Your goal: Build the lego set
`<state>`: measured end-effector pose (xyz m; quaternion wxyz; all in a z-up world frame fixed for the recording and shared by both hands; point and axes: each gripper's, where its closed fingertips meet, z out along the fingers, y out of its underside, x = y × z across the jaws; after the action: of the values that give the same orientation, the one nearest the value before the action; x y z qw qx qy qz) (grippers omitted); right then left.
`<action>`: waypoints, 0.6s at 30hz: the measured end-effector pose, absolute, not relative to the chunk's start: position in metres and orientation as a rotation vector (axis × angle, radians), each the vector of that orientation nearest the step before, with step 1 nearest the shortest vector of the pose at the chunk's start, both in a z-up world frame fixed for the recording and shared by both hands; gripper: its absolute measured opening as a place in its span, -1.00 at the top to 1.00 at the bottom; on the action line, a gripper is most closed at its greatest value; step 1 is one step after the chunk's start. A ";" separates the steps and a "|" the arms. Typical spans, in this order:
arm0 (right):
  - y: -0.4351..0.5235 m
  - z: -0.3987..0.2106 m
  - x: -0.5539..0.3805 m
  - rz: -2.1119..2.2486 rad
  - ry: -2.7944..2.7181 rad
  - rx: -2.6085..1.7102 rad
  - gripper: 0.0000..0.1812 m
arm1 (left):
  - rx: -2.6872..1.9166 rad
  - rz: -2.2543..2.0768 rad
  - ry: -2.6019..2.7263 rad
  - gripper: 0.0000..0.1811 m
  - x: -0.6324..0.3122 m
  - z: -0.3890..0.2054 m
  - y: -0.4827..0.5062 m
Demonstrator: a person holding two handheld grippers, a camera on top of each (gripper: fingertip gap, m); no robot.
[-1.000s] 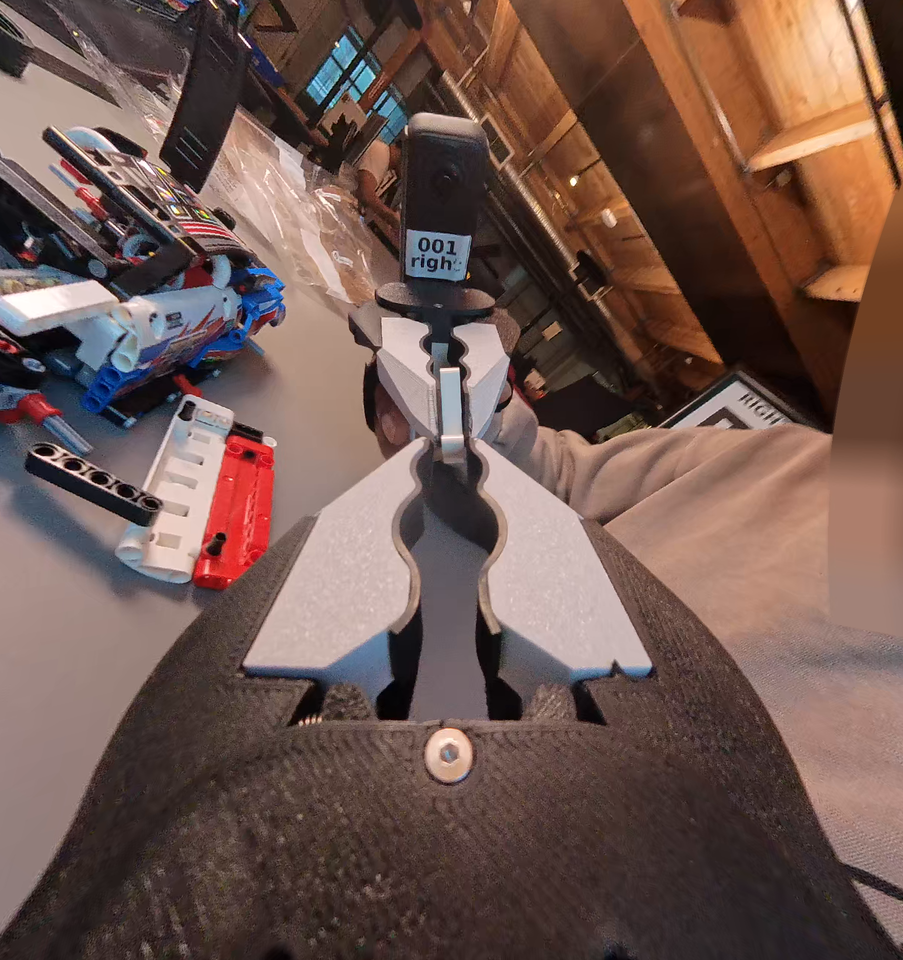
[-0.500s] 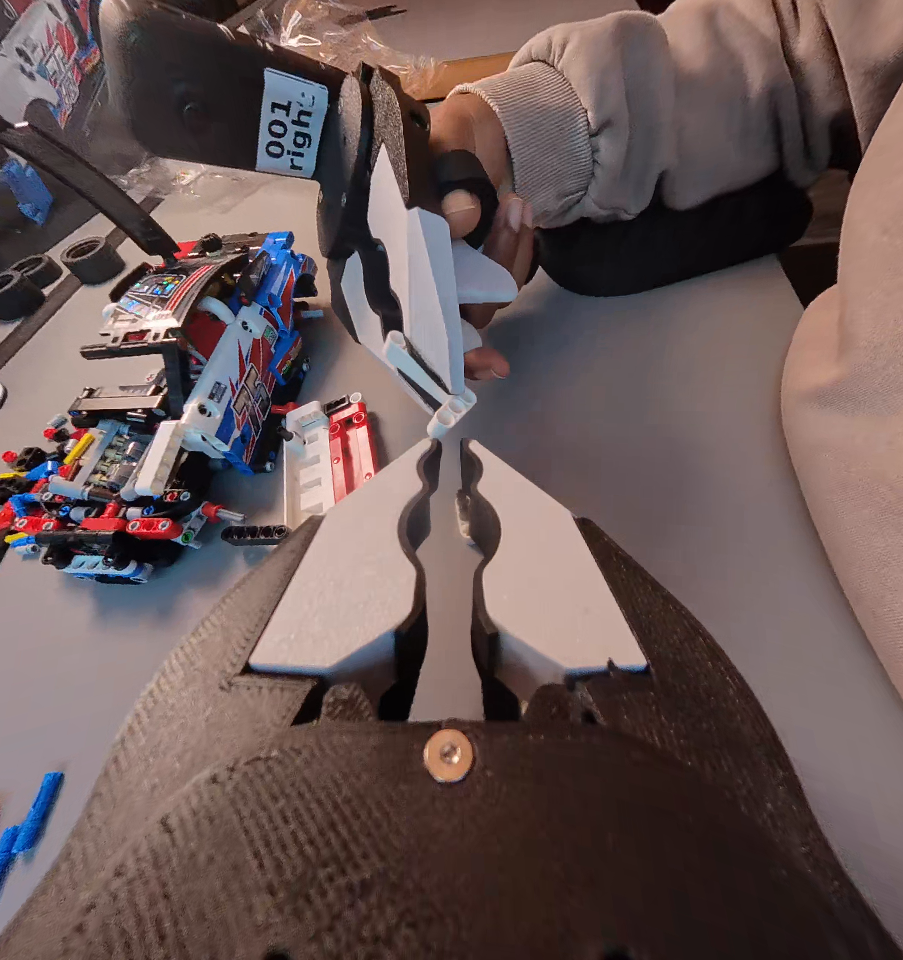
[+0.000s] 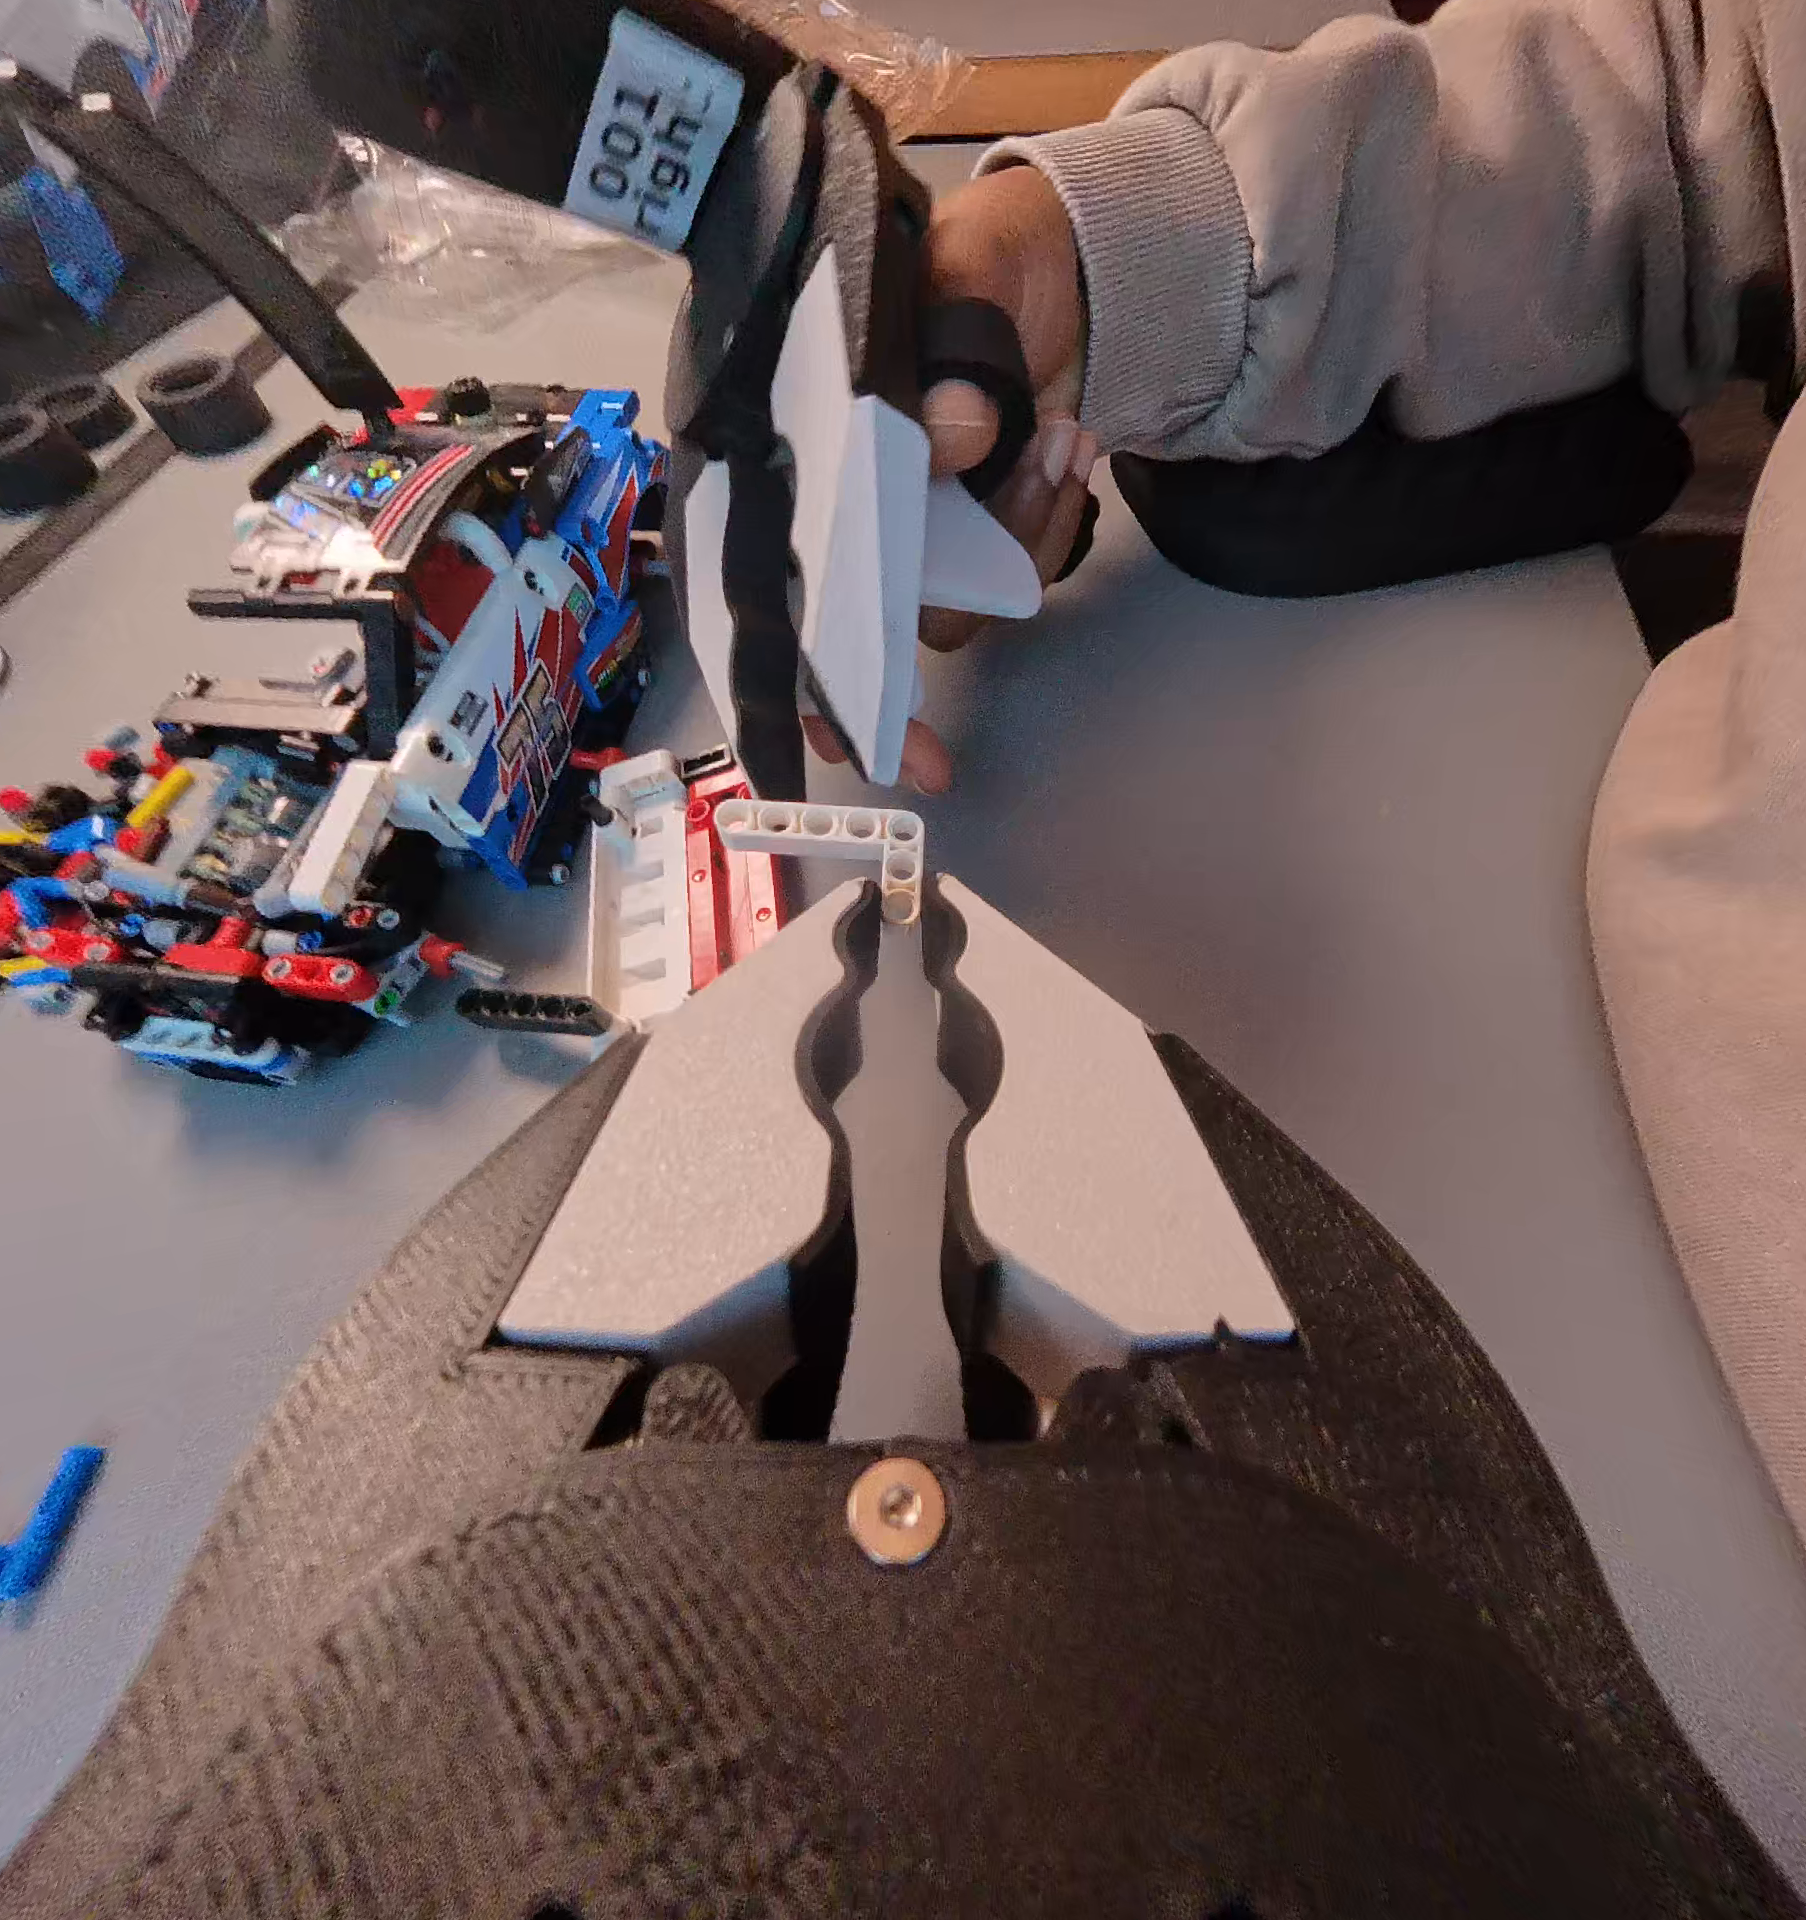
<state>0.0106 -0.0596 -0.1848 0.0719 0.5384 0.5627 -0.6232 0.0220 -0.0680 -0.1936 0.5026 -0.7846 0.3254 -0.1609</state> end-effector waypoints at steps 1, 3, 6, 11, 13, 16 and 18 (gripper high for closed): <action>-0.055 -0.186 0.011 -1.877 1.825 1.632 0.71 | -1.926 -0.437 0.730 0.94 0.020 -0.195 -0.067; -0.052 -0.189 0.013 -1.867 2.145 1.613 0.65 | -1.973 -0.504 0.653 0.94 0.016 -0.199 -0.065; -0.058 -0.193 0.016 -1.782 2.664 1.463 0.48 | -2.008 -0.567 0.615 0.94 0.018 -0.203 -0.065; -0.059 -0.214 0.011 -1.523 3.048 1.372 0.54 | -2.070 -0.533 0.661 0.94 0.024 -0.216 -0.069; -0.059 -0.219 0.012 -1.478 3.103 1.332 0.58 | -2.085 -0.514 0.680 0.94 0.026 -0.218 -0.070; -0.062 -0.223 0.017 -1.387 3.194 1.239 0.63 | -2.109 -0.506 0.703 0.94 0.029 -0.221 -0.074; -0.065 -0.224 0.019 -1.351 3.235 1.201 0.64 | -2.121 -0.487 0.710 0.94 0.030 -0.223 -0.075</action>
<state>0.0192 -0.0646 -0.2239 -0.2784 0.3112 0.8385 -0.3501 0.0297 -0.0749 -0.2230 0.4135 -0.8436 0.2826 -0.1939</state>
